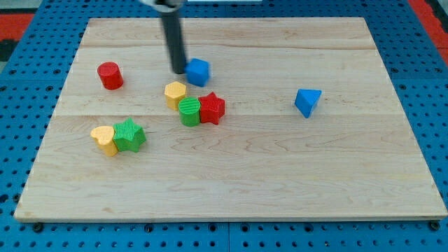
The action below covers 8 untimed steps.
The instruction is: Move the blue cube to the left side of the blue triangle
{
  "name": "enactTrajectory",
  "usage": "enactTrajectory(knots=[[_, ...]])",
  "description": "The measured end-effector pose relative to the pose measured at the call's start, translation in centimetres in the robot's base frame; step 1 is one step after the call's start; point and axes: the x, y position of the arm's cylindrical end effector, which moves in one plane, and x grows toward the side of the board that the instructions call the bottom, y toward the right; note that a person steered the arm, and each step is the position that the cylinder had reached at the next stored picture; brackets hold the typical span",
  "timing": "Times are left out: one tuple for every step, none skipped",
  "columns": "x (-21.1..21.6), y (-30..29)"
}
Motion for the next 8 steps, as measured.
enactTrajectory(knots=[[0.2,4.8],[0.2,6.7],[0.2,7.3],[0.2,7.8],[0.4,6.3],[-0.5,5.5],[0.9,6.8],[4.5,12.4]])
